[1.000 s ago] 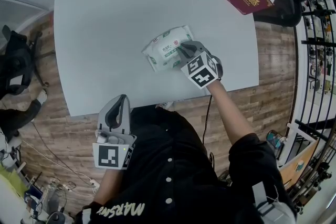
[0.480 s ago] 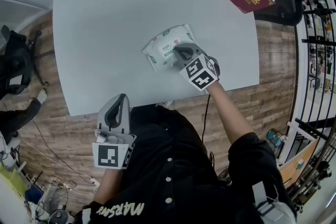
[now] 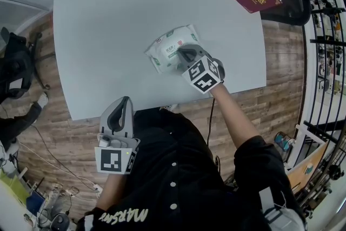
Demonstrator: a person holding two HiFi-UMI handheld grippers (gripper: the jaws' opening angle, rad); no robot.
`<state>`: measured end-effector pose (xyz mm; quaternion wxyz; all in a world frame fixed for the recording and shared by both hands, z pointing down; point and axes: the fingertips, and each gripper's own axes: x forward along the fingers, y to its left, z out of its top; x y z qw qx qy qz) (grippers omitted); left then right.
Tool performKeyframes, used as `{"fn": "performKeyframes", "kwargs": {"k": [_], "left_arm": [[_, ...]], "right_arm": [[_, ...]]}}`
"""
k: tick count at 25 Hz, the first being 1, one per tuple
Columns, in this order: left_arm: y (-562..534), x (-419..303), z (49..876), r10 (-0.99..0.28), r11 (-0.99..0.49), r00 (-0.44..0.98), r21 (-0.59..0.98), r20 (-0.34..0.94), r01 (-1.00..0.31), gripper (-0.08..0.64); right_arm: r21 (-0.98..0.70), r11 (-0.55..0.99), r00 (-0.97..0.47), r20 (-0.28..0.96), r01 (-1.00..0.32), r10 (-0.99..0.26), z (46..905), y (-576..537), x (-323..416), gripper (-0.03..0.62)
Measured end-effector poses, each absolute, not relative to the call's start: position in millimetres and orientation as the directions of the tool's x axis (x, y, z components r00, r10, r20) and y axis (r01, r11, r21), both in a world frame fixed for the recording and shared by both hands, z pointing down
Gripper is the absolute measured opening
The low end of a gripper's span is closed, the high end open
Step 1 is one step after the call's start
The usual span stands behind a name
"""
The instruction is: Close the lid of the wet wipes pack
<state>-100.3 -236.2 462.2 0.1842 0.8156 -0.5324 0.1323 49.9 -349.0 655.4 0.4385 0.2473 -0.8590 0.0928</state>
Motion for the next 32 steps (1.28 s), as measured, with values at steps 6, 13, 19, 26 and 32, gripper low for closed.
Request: {"fn": "performKeyframes", "kwargs": {"k": [6,13,19,26,32], "left_arm": [[-241.8,-98.8,450.7,-0.83,-0.381,0.403,0.137,0.385,-0.914,0.006],[-249.8,-91.9,425.2,-0.85,-0.408,0.416,0.097,0.322,-0.908,0.006],[-258.8,-84.5,398.0,-0.865,-0.436,0.436,0.058,0.248,-0.898,0.006],[-272.1,-87.8,364.3,-0.888,-0.432,0.429,0.02,0.165,-0.902,0.006],[-280.3,-94.2,339.3,-0.903,-0.422,0.419,-0.013,0.099,-0.907,0.006]], "right_arm": [[0.039,0.837,-0.572,0.713,-0.546,-0.406,637.9,-354.2,50.5,0.029],[0.005,0.771,-0.647,0.541,-0.637,-0.538,561.7,-357.3,65.3,0.029],[-0.025,0.686,-0.639,0.389,-0.727,-0.663,489.4,-353.4,94.0,0.029],[-0.082,0.576,-0.576,0.249,-0.813,-0.778,417.4,-337.6,135.8,0.029],[-0.077,0.522,-0.528,0.134,-0.849,-0.839,371.0,-321.1,165.1,0.029]]}}
